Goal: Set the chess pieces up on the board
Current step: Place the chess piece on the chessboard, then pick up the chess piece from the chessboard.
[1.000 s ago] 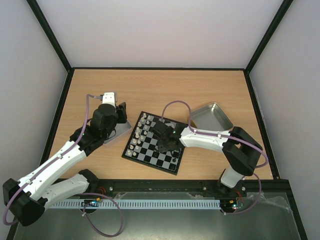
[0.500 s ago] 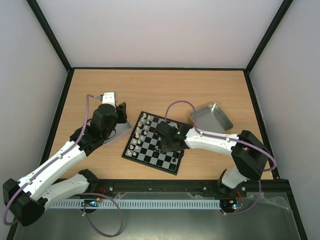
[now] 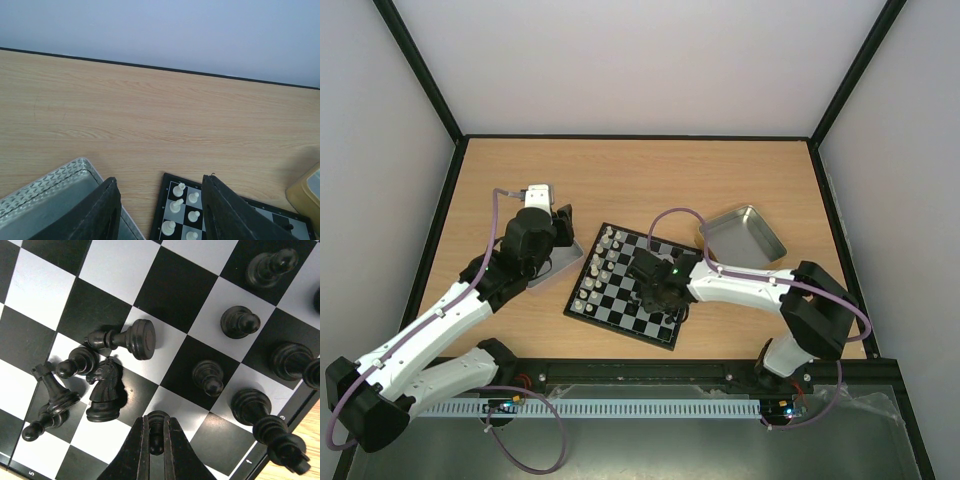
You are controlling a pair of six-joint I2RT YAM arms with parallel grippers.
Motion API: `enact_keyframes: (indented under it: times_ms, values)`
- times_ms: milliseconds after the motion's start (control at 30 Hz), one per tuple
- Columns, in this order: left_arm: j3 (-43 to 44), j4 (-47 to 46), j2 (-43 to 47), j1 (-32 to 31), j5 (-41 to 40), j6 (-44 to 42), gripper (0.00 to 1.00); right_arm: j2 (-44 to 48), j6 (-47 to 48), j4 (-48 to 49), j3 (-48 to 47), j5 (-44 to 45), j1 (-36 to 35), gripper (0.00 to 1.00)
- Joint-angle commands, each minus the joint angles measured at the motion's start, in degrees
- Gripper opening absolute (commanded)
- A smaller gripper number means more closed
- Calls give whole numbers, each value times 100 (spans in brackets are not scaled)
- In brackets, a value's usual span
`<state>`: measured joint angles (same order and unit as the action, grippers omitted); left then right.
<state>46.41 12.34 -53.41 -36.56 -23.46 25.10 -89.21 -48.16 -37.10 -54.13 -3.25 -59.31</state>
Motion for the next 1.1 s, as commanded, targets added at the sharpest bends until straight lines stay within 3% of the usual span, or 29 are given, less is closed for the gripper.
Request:
enact_keyframes:
  times_ms: [0, 200, 433, 667, 1067]
  values:
    - [-87, -47, 20, 34, -79, 27, 47, -96, 42, -253, 70, 155, -53, 4]
    - [-81, -47, 13, 34, -64, 29, 47, -133, 88, -159, 104, 155, -69, 7]
    - [-85, -32, 20, 31, -70, 19, 47, -146, 114, -313, -82, 306, -88, 20]
    - [-86, -39, 46, 34, -61, 12, 47, -14, 179, -299, -522, 454, -107, 23]
    - [-92, -30, 71, 32, -110, 25, 48, -704, 626, -86, -1090, 314, -104, 25]
